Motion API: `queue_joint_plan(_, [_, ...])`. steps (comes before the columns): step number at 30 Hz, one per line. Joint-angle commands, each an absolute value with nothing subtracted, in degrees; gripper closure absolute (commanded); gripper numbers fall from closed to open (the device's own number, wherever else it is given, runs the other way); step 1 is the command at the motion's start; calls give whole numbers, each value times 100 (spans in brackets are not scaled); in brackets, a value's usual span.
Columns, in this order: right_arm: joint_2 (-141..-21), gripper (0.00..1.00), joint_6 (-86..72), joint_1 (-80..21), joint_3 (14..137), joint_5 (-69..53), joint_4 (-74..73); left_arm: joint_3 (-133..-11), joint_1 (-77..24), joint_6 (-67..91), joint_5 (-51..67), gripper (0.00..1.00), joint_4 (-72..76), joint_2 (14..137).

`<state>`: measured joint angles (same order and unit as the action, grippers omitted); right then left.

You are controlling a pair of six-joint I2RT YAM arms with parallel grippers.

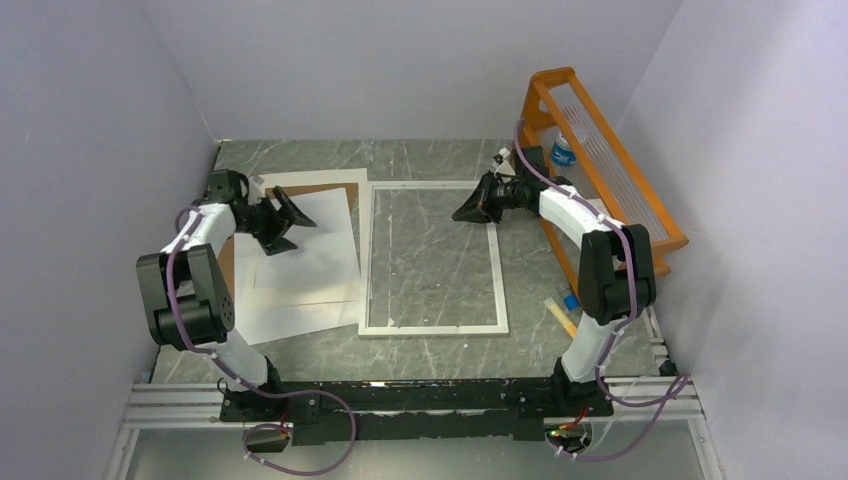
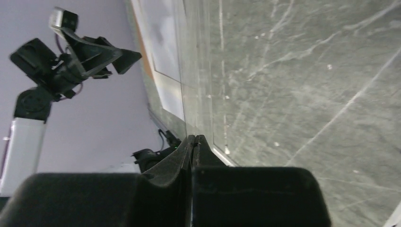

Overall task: Put the photo into the frame
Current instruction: Place the photo frame item in the photo frame.

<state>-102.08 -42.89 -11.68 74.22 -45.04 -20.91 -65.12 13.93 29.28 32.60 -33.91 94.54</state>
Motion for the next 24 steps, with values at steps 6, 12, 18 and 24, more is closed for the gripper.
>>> queue_joint_plan(6, [-10454,83,-3939,-1190,7173,-4503,-1237,-6168,478,3233,3880,16,-2409,9919])
queue_joint_plan(12, [-10328,62,-4328,-1180,6665,-4634,-466,-6114,228,3259,3608,16,-2669,10284])
queue_joint_plan(18, [-10060,40,-4925,-1181,6048,-4952,504,-5917,202,3587,3867,21,-2593,10447])
queue_joint_plan(24, [-9610,30,-5559,-1202,5466,-5254,1193,-5541,193,4035,4199,34,-2210,10409])
